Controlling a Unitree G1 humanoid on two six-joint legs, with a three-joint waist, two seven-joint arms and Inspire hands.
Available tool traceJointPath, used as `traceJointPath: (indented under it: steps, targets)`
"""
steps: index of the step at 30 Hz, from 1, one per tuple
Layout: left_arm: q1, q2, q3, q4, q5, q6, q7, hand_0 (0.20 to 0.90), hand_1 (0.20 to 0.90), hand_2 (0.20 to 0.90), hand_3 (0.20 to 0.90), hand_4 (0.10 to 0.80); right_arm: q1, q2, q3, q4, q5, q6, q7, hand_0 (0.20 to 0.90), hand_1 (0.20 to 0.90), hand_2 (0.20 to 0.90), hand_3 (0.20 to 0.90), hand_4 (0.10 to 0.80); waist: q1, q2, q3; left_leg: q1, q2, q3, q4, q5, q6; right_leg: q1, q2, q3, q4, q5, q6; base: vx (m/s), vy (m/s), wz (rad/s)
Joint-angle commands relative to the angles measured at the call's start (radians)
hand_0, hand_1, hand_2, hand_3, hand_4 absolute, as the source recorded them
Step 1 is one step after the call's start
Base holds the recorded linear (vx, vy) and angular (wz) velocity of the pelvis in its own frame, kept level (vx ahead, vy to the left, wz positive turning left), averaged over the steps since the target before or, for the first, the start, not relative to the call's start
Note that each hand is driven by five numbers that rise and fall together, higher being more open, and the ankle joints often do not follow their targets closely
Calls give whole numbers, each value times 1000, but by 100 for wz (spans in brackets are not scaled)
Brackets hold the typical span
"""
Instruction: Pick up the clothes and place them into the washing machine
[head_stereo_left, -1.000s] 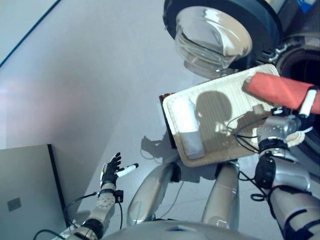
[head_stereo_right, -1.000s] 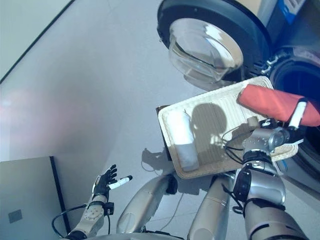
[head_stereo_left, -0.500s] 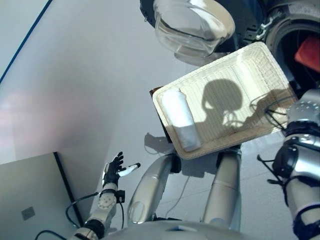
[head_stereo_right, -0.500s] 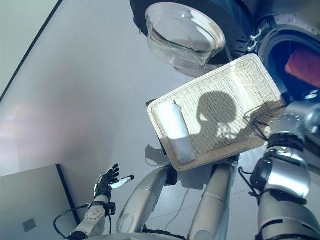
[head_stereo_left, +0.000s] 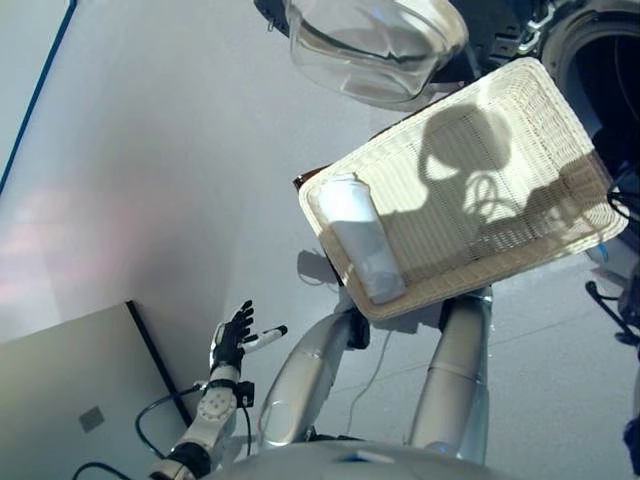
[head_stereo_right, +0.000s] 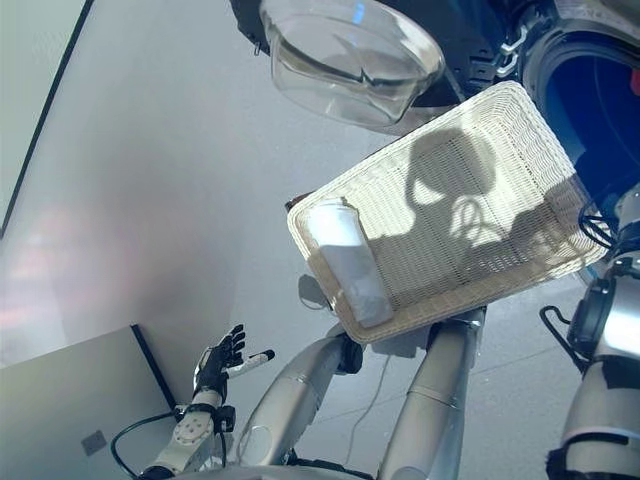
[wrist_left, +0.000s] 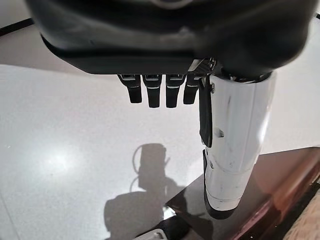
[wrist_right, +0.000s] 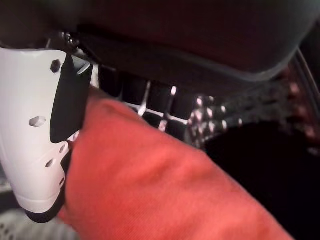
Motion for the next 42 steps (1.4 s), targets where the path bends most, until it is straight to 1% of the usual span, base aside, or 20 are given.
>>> traceJointPath:
  steps: [1,5,9,10,11,12,17,23,25,26,27,29,30,33,36,37,39,41,42]
  targets:
    - [66,63,10,43,-1,-17,38,900,900,900,900,800,-207,-293,186,-94,-89,-83,4,200,200,200,200,300,9,6,-132,13,41,-62,38,-57,-117,63,81,-89,-83,31,-77,35,-36,13]
    - [66,59,4,40,7,-16,42,900,900,900,900,800,-243,-313,233,-76,-118,-68,-9,200,200,200,200,300,6,13,-132,18,42,-68,18,-45,-122,63,81,-95,-87,31,-78,18,-27,5]
    - [68,55,3,42,15,-16,50,900,900,900,900,800,-239,-319,243,-49,-167,-45,-47,200,200,200,200,300,5,18,-133,22,45,-71,3,-37,-126,60,81,-97,-89,29,-78,16,-28,4]
    - [67,53,4,42,18,-15,54,900,900,900,900,800,-240,-318,244,-43,-171,-40,-51,230,230,230,230,322,6,20,-133,22,45,-73,5,-37,-126,59,80,-97,-88,29,-78,13,-30,3]
    - [67,53,4,42,18,-15,55,900,900,900,900,800,-241,-318,245,-43,-171,-40,-51,200,200,200,200,300,6,20,-133,21,45,-73,5,-37,-126,59,80,-98,-88,29,-78,11,-24,3]
    - [69,51,3,46,19,-16,58,900,900,900,900,800,-247,-318,255,-35,-200,-36,-77,200,200,200,200,300,7,22,-134,20,44,-75,5,-36,-127,57,81,-97,-83,27,-80,5,-11,3]
    - [67,56,1,34,32,-23,76,900,900,900,900,800,-250,-319,266,-33,-239,-23,-116,200,200,200,200,300,8,31,-137,19,41,-81,-8,-27,-131,51,78,-100,-81,25,-82,9,-13,3]
    - [56,56,9,13,31,-27,86,900,900,900,900,800,-235,-298,271,1,-234,-9,-106,200,200,200,200,300,7,38,-118,-14,41,-77,23,-35,-132,21,80,-94,-53,14,-90,-14,-11,3]
    - [49,57,13,14,28,-27,90,900,900,900,900,800,-230,-285,263,-8,-228,-13,-106,200,200,200,200,300,-2,32,-100,-64,41,-68,96,-61,-128,-18,82,-84,-3,-4,-100,-75,-54,16]
    - [41,50,13,21,30,-22,94,900,900,900,900,800,-215,-275,248,-4,-222,-15,-101,200,200,200,200,300,-8,30,-92,-100,40,-61,159,-85,-124,-40,82,-78,29,-16,-108,39,-75,26]
    - [35,47,14,21,30,-23,95,900,900,900,900,800,-205,-266,238,2,-216,-19,-99,200,200,200,200,300,-7,25,-96,-113,36,-74,200,-123,-130,-47,85,-63,64,-55,-107,44,-81,32]
    - [32,48,14,18,25,-26,97,900,900,900,900,800,-183,-256,220,15,-202,-21,-91,200,200,200,200,300,-18,20,-95,-153,42,-59,256,-143,-132,-83,88,-52,118,-60,-114,19,-74,21]
    - [29,49,18,15,24,-31,101,900,900,900,900,800,-162,-253,203,4,-203,-26,-99,200,200,200,200,300,-24,15,-98,-170,47,-57,282,-158,-135,-92,88,-49,138,-83,-117,-36,-79,14]
    - [21,59,29,-5,26,-33,109,900,900,900,900,800,-135,-255,180,10,-193,-34,-96,200,200,200,200,300,-25,5,-87,-219,55,-41,392,-186,-147,-113,87,-52,214,-111,-128,-56,-76,19]
    - [29,57,38,-13,24,-37,110,900,900,900,900,800,-121,-251,170,5,-193,-33,-93,200,200,200,200,300,-29,4,-88,-241,59,-40,432,-206,-151,-130,89,-50,258,-141,-130,-23,-56,22]
    - [33,66,33,-9,29,-36,106,900,900,900,900,800,-131,-250,186,2,-202,-27,-92,200,200,200,200,300,-25,1,-90,-249,64,-36,449,-222,-152,-141,85,-50,276,-150,-130,-11,-43,12]
    - [43,67,35,-11,21,-38,103,900,900,900,900,800,-157,-261,209,5,-207,-26,-90,200,200,200,200,300,-17,1,-91,-264,59,-36,466,-226,-150,-154,89,-53,292,-152,-134,-7,-24,3]
    - [46,69,32,-12,19,-39,99,900,900,900,900,800,-184,-266,241,8,-222,-20,-92,200,200,200,200,300,-14,0,-95,-274,61,-35,470,-228,-146,-173,95,-49,305,-150,-131,-7,-14,-2]
    - [45,65,36,-3,13,-36,100,900,900,900,900,800,-196,-272,252,8,-225,-19,-94,200,200,200,200,300,-15,-3,-92,-279,59,-39,469,-229,-141,-179,103,-49,305,-153,-134,-17,-29,-6]
